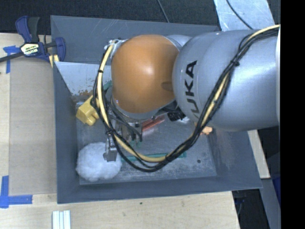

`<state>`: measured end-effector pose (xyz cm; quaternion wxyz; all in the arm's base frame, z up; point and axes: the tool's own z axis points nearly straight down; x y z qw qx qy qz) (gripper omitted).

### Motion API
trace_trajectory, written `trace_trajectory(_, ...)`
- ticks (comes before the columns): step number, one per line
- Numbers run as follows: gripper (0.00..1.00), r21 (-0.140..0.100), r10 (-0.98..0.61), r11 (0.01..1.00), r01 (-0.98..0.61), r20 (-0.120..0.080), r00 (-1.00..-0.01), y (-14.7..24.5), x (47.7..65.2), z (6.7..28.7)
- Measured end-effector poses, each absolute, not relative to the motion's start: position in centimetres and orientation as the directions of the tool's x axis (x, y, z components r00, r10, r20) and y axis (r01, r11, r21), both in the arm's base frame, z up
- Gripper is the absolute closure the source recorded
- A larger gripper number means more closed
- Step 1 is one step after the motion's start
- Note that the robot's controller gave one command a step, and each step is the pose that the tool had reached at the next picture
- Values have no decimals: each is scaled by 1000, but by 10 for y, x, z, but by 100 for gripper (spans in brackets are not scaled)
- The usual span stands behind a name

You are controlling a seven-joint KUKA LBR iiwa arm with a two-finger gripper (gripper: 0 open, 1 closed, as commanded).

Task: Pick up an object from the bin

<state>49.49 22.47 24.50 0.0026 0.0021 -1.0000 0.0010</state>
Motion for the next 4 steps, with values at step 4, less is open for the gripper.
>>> trace_trajectory(4,0,1,-517,856,-517,-5,-856,245,485,134)
